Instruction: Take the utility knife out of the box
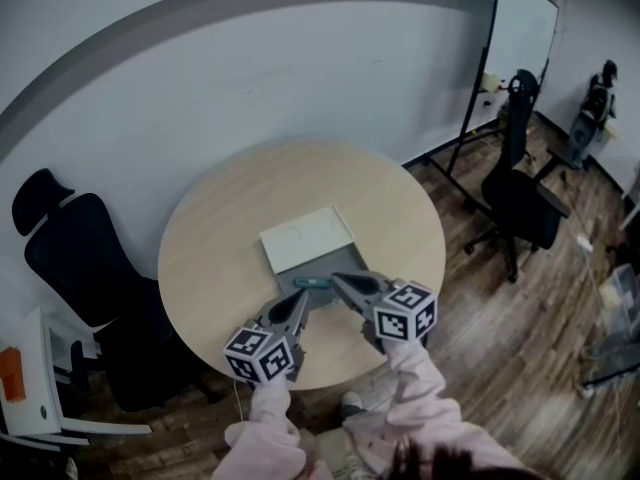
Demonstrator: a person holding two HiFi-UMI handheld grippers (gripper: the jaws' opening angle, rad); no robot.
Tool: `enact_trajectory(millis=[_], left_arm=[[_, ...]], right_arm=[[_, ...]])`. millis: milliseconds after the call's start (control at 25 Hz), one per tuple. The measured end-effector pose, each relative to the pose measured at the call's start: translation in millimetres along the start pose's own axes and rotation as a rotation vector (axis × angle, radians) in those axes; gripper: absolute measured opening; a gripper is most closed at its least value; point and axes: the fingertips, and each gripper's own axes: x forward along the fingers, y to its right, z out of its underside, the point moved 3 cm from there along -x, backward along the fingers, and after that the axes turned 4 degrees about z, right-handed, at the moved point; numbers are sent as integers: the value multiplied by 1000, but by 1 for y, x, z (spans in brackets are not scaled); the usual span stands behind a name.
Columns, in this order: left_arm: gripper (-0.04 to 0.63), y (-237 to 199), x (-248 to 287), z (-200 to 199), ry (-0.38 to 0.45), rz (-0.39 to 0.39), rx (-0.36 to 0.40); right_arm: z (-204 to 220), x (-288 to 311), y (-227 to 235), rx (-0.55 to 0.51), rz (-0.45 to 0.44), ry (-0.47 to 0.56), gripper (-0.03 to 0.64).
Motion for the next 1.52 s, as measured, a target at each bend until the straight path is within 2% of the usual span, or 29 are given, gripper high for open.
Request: enact_trajectory(millis=[800, 1520], left_arm=[[5, -32, 10, 15, 13, -137, -86], [5, -62, 11, 47, -53, -148, -200]], right_arm=[[14, 42, 22, -3, -112, -158, -2], [34, 83, 31, 50, -135, -269, -2]])
